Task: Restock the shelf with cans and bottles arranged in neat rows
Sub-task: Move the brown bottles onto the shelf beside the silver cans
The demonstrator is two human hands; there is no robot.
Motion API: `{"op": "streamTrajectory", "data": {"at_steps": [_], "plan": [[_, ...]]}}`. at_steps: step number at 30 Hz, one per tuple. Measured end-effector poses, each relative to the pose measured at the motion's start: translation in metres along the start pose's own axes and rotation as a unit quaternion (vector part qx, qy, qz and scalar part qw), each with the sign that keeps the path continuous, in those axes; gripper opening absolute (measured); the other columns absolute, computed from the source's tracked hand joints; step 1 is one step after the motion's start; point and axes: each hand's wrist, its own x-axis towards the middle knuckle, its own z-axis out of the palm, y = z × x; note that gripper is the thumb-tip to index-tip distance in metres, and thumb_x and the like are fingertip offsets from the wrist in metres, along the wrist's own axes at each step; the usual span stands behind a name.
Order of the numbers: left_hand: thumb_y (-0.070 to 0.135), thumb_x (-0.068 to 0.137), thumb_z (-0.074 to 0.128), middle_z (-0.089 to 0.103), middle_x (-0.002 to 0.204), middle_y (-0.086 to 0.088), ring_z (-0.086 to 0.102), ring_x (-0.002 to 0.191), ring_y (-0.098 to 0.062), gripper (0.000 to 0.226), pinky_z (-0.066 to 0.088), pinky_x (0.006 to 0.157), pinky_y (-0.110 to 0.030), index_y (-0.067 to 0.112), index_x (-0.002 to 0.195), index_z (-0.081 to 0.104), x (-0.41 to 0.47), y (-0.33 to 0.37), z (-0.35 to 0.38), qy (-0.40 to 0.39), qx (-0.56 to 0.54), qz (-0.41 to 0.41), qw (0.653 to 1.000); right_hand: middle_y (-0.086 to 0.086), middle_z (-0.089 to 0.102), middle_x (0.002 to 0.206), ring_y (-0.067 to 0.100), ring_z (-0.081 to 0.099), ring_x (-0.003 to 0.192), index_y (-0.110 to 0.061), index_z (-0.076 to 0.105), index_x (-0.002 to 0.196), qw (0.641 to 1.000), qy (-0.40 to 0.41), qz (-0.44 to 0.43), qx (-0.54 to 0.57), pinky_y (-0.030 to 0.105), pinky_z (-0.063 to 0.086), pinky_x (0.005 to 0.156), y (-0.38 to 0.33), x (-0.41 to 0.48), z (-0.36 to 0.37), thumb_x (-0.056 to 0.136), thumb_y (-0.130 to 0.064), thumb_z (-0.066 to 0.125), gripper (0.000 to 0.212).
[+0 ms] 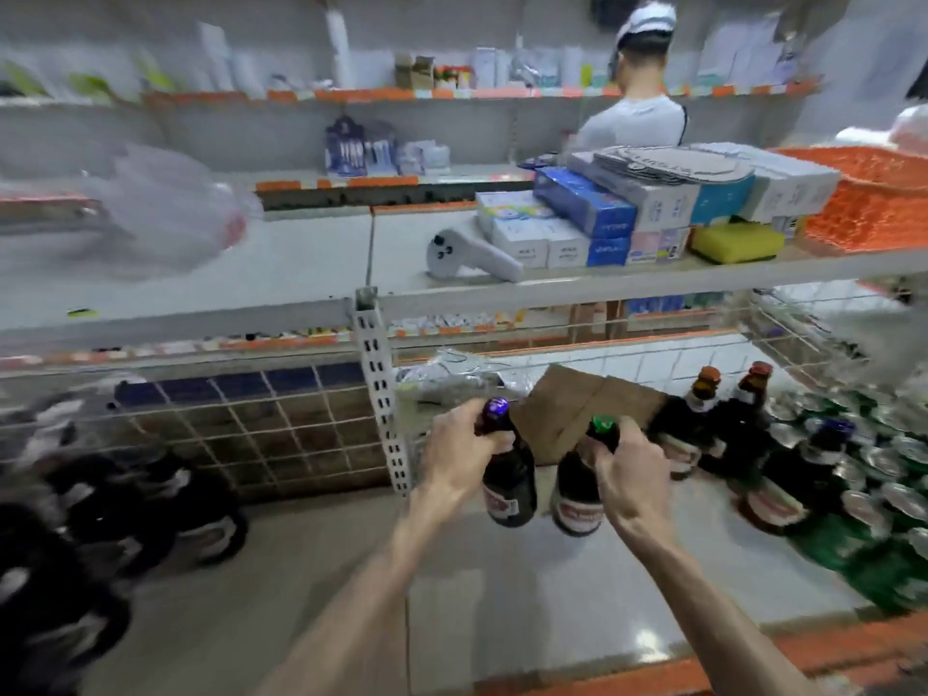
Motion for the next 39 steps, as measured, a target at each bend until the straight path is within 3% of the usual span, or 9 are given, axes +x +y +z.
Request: {"op": "streamTrajectory", "data": {"at_steps": [6, 10, 15, 19, 22, 26, 34, 39], "plan": [[0.025, 0.077, 0.082, 0.077, 0.092, 0.004, 0.070, 0.088, -0.015, 0.024, 0.054, 0.078, -0.032, 0.023, 0.099, 0.074, -0.057, -0.076, -0.137, 0.103, 0.080, -0.068, 0.989, 0.021, 0.070, 0.090, 0.041, 0.065, 0.082, -0.005, 0.057, 0.097, 0.994, -0.080, -0.067, 0.017, 0.042, 0.052, 0.066, -0.102, -0.054, 0.090, 0.091, -0.021, 0.066, 0.020], [0.026, 0.076, 0.083, 0.074, 0.080, 0.007, 0.069, 0.081, -0.014, 0.017, 0.052, 0.070, -0.030, 0.022, 0.087, 0.070, -0.098, -0.123, -0.204, 0.137, 0.103, -0.118, 0.978, 0.018, 0.069, 0.090, 0.037, 0.063, 0.082, -0.003, 0.061, 0.098, 0.984, -0.133, -0.106, 0.050, 0.039, 0.048, 0.066, -0.156, -0.093, 0.134, 0.087, -0.021, 0.070, 0.023], [0.027, 0.076, 0.082, 0.074, 0.082, 0.007, 0.068, 0.081, -0.011, 0.019, 0.048, 0.069, -0.027, 0.024, 0.092, 0.073, -0.147, -0.160, -0.257, 0.156, 0.116, -0.149, 0.970, 0.012, 0.067, 0.085, 0.030, 0.059, 0.075, -0.008, 0.053, 0.088, 0.972, -0.177, -0.138, 0.073, 0.033, 0.038, 0.061, -0.207, -0.135, 0.164, 0.090, -0.023, 0.067, 0.021], [0.022, 0.077, 0.082, 0.075, 0.075, 0.011, 0.070, 0.076, 0.000, 0.017, 0.050, 0.070, -0.024, 0.026, 0.091, 0.073, -0.176, -0.180, -0.279, 0.168, 0.074, -0.164, 0.969, 0.011, 0.069, 0.088, 0.032, 0.062, 0.078, -0.011, 0.051, 0.087, 0.964, -0.195, -0.170, 0.069, 0.032, 0.037, 0.060, -0.235, -0.161, 0.174, 0.091, -0.026, 0.065, 0.021], [0.025, 0.076, 0.083, 0.074, 0.073, 0.011, 0.070, 0.076, -0.004, 0.013, 0.054, 0.073, -0.027, 0.027, 0.083, 0.072, -0.190, -0.186, -0.286, 0.164, 0.081, -0.169, 0.968, 0.008, 0.070, 0.085, 0.031, 0.063, 0.077, -0.010, 0.057, 0.087, 0.955, -0.211, -0.194, 0.081, 0.033, 0.042, 0.061, -0.249, -0.175, 0.181, 0.091, -0.025, 0.065, 0.017], [0.026, 0.075, 0.085, 0.073, 0.073, 0.011, 0.067, 0.072, 0.002, 0.015, 0.047, 0.063, -0.017, 0.028, 0.080, 0.071, -0.201, -0.189, -0.291, 0.170, 0.087, -0.178, 0.965, 0.005, 0.071, 0.082, 0.030, 0.064, 0.076, -0.011, 0.058, 0.086, 0.949, -0.220, -0.212, 0.081, 0.036, 0.048, 0.064, -0.262, -0.188, 0.189, 0.091, -0.025, 0.064, 0.016], [0.030, 0.074, 0.086, 0.074, 0.072, 0.012, 0.068, 0.072, 0.001, 0.019, 0.052, 0.065, -0.021, 0.028, 0.088, 0.073, -0.216, -0.192, -0.301, 0.181, 0.098, -0.187, 0.960, 0.002, 0.071, 0.081, 0.027, 0.062, 0.074, -0.014, 0.059, 0.085, 0.945, -0.232, -0.221, 0.072, 0.034, 0.046, 0.064, -0.276, -0.203, 0.193, 0.088, -0.031, 0.066, 0.018], [0.024, 0.075, 0.086, 0.072, 0.066, 0.012, 0.064, 0.064, 0.012, 0.018, 0.042, 0.056, -0.004, 0.023, 0.087, 0.073, -0.224, -0.196, -0.304, 0.177, 0.072, -0.184, 0.964, -0.003, 0.068, 0.073, 0.023, 0.063, 0.068, -0.016, 0.060, 0.079, 0.941, -0.248, -0.219, 0.070, 0.032, 0.048, 0.061, -0.287, -0.213, 0.202, 0.081, -0.033, 0.066, 0.018]]}}
